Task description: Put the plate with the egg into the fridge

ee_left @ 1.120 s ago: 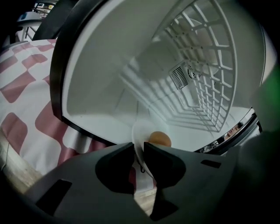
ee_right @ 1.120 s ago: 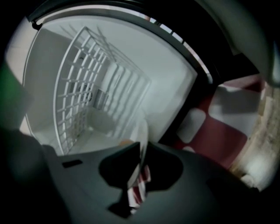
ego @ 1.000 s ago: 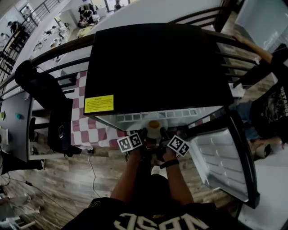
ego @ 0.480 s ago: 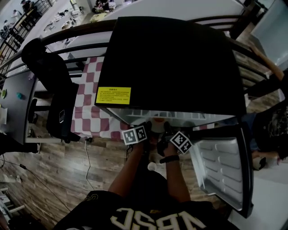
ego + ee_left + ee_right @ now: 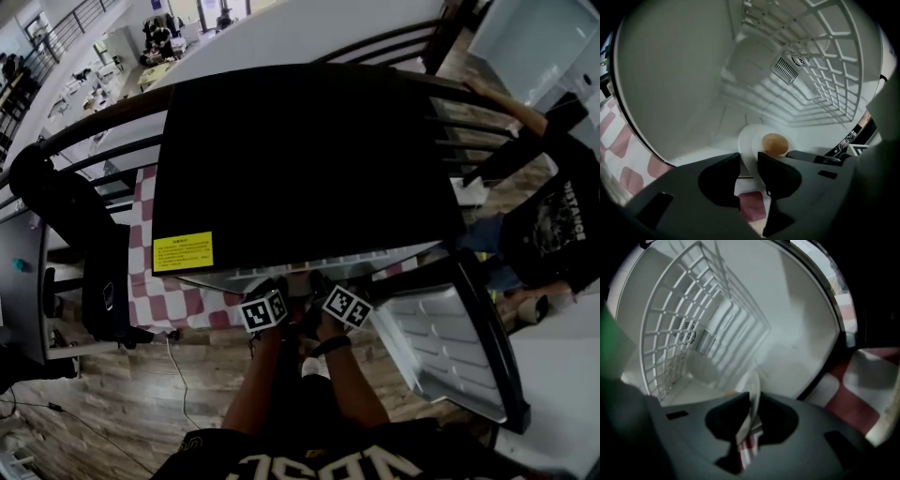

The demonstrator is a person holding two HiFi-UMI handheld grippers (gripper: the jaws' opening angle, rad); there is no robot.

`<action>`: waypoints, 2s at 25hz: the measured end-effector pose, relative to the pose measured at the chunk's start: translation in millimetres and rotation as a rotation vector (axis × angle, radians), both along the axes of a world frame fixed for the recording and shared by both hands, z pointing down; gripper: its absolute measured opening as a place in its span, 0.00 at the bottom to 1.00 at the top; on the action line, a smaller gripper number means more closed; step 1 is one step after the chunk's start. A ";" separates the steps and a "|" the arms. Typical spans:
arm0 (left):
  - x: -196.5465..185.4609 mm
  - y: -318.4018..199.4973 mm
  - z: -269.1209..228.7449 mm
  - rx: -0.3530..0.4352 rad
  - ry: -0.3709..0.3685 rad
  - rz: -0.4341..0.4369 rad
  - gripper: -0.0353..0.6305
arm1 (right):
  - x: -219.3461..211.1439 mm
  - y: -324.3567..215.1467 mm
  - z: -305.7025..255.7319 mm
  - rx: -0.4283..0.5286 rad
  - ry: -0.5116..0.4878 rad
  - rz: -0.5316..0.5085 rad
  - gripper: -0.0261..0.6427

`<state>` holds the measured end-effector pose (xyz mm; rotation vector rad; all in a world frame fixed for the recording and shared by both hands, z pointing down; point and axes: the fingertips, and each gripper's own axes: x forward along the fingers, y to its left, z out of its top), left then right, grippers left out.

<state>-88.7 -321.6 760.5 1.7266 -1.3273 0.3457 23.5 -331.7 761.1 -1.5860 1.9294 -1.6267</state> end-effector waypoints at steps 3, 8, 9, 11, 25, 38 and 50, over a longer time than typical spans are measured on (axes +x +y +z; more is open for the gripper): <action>3.0 -1.3 0.9 0.011 -0.030 0.014 0.26 | 4.1 -2.5 0.0 0.007 0.038 -0.009 0.12; 2.4 -2.8 1.1 0.007 -0.023 0.016 0.26 | 3.9 -4.4 -0.6 0.018 0.099 -0.017 0.13; 2.4 -2.4 1.0 0.006 -0.020 0.016 0.26 | 3.5 -4.6 -0.9 0.019 0.114 -0.022 0.14; 2.3 -2.0 0.5 0.007 -0.017 0.018 0.26 | 2.3 -6.5 -2.6 0.025 0.150 -0.036 0.15; -4.0 -0.2 0.6 0.011 -0.046 0.023 0.27 | 21.8 -10.5 -9.5 0.032 0.340 -0.112 0.31; -18.4 13.0 -9.1 0.057 -0.027 -0.023 0.27 | 39.9 15.0 -15.6 0.074 0.309 -0.077 0.31; 14.0 64.4 5.8 0.009 0.118 0.018 0.27 | 15.4 58.5 4.6 0.051 0.189 -0.157 0.31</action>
